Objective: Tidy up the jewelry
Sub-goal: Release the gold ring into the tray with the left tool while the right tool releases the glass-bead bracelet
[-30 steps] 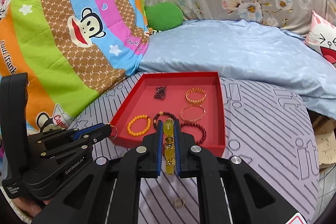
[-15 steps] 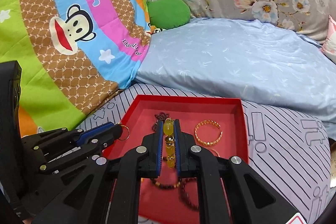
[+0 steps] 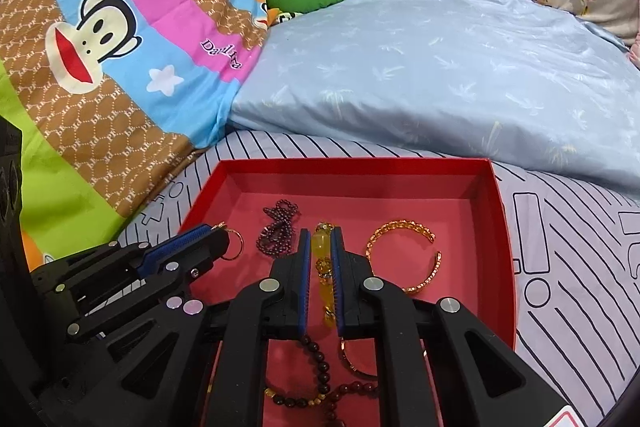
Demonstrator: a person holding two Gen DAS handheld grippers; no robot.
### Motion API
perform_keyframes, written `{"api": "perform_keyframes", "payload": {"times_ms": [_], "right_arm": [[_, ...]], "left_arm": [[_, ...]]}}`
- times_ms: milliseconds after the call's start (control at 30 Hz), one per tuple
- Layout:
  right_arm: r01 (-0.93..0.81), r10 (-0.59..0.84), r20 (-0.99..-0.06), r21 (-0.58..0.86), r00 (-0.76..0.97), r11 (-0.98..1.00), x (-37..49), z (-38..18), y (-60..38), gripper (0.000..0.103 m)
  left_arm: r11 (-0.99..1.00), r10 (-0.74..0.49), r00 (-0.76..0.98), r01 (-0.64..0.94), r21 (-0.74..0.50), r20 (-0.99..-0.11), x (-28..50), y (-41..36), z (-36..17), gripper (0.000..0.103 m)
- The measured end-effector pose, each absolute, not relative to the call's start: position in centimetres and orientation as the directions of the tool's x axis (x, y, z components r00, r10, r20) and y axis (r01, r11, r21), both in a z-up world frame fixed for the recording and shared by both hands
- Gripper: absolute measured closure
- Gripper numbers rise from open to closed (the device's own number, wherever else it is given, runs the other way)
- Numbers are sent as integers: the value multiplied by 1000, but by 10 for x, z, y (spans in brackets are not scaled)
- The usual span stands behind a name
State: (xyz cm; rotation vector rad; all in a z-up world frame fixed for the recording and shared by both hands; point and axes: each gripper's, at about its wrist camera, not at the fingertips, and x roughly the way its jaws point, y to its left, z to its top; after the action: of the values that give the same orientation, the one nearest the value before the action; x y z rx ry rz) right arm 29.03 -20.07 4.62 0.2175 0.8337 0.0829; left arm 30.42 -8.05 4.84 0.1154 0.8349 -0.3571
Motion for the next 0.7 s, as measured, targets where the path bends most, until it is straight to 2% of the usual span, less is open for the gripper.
{"api": "perform_keyframes", "payload": {"times_ms": [233, 300, 333, 367, 500, 700], "right_arm": [[24, 134, -732, 201, 668, 979, 291, 44, -201, 91], [31, 125, -726, 198, 676, 980, 290, 45, -201, 80], [34, 120, -720, 196, 683, 980, 288, 47, -202, 76], [40, 110, -716, 189, 689, 981, 287, 48, -202, 75], [43, 100, -707, 181, 700, 983, 282, 52, -203, 73], [42, 94, -700, 175, 708, 984, 272, 57, -201, 72]], "left_arm": [[943, -247, 605, 331, -43, -757, 311, -81, 42, 94], [944, -244, 601, 326, -45, -761, 312, -80, 41, 90], [945, -242, 604, 324, -43, -760, 311, -80, 41, 84], [947, -236, 610, 319, -38, -756, 310, -79, 41, 81], [950, -230, 622, 310, -35, -748, 308, -77, 44, 73], [952, -221, 631, 306, -24, -744, 300, -76, 47, 73]]}}
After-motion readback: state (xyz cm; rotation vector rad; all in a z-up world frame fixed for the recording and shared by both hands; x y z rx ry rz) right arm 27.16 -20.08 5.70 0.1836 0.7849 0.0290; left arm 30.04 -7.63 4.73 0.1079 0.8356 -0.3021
